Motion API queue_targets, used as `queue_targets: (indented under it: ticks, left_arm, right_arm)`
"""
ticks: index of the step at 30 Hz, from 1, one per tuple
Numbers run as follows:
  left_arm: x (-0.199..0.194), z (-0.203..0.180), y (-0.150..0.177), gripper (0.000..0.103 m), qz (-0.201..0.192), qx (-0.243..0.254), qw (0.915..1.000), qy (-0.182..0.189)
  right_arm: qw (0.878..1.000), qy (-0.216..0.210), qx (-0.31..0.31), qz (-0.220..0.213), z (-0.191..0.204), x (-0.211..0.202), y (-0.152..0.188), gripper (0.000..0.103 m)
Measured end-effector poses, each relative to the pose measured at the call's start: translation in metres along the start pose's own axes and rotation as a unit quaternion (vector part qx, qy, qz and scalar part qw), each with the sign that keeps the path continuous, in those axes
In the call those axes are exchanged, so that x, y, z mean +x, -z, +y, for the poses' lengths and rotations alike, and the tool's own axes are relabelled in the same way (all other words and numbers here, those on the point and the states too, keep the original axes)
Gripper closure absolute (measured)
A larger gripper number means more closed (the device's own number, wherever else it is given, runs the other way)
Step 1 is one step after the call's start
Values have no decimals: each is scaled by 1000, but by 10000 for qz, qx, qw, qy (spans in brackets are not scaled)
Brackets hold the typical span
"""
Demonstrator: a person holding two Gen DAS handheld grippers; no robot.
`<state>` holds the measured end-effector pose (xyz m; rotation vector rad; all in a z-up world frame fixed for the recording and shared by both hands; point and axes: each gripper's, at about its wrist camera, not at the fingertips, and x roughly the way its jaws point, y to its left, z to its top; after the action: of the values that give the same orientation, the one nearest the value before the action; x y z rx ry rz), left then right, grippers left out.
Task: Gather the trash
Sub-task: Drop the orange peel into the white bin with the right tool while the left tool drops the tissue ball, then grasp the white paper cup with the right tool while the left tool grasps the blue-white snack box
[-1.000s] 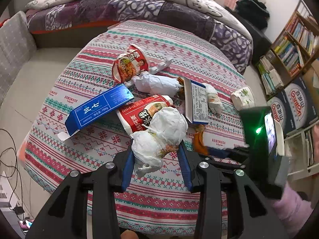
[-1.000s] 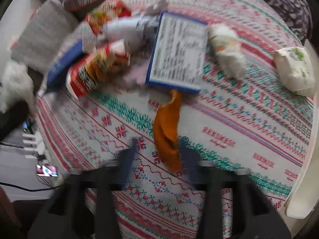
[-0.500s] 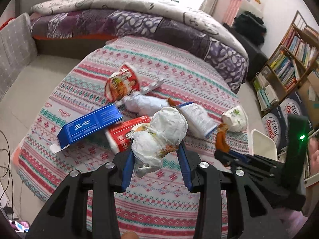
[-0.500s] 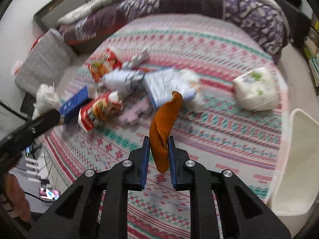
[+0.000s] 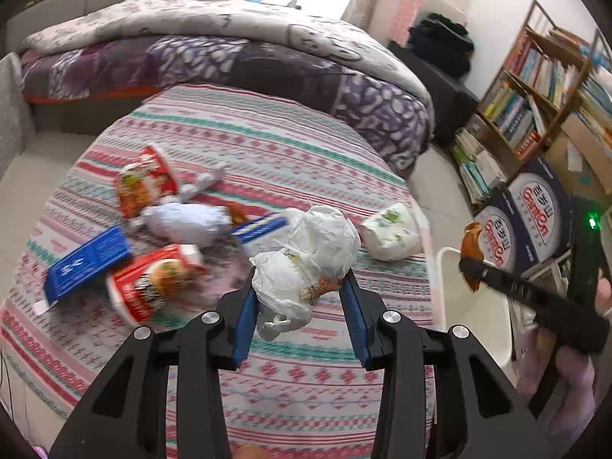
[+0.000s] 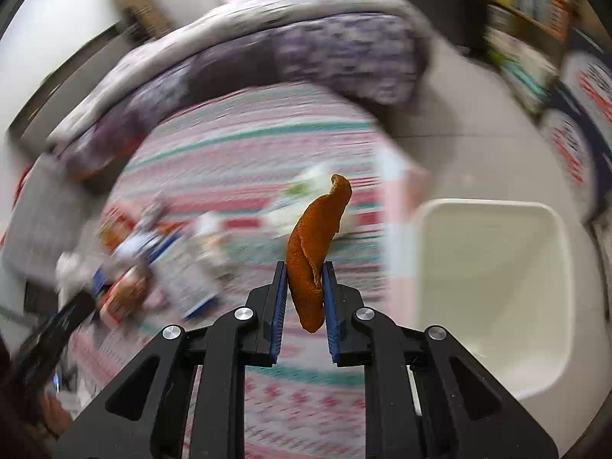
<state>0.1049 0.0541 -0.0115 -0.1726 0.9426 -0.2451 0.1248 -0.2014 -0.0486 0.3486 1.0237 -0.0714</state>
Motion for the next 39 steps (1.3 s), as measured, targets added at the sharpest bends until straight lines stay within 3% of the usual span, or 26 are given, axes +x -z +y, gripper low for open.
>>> queue_targets:
  ticks: [8,9,10,11,16,22,23,24,25,26,28,33,36,39]
  left_arm:
    - [25,-55,4,62,203,425,9983,351]
    - [28,-61,6,62,233,461,9979,397]
    - [33,-71,7,62,284,509,9972,471]
    - [36,-77,9,62,315,542,9966,529]
    - [57,-115,18,61,527,802,9925,762]
    - [80,-160,34,61,876,1034,9839,1167]
    - [83,-168,38,57,946,1088,9813,1275]
    - [85,-174,41,45,997,1146,9791,1353]
    - [86,-178,43,39,992,1202,9784,1360]
    - [84,-180,43,29,914,1253,9796,1279]
    - [83,-176,41,26,794,1289,9834,998]
    - [92,-124,23,22,651,659,9945,-488]
    - [104,-79,14,22,814,14,9883,-1287]
    - [113,-41,10,22,997,-479,9806,-1622]
  right_arm:
    - [9909,740,1120,-15,-84,-7,-19,81]
    - [9893,791,1226,-43,-92,-10,-20,71]
    - [9881,817,1304,-73,-96,-11,-22,54]
    - [9863,828,1422,-147,-103,-16,-23,49]
    - [9811,681,1783,-317,-122,-31,-30,33]
    - [9746,386,2171,-385,-137,-39,-39,24]
    - [9739,343,2210,-387,-138,-40,-40,24]
    - [9733,307,2240,-387,-138,-41,-41,24]
    - [9729,279,2263,-389,-138,-41,-42,23]
    - [9725,244,2283,-387,-137,-41,-44,22]
    - [9730,226,2267,-377,-133,-38,-46,18]
    - [9784,295,2041,-153,-108,-16,-49,17]
    - [9853,452,1647,-33,-83,4,-49,16]
    - [9905,526,1265,116,-59,24,-49,16]
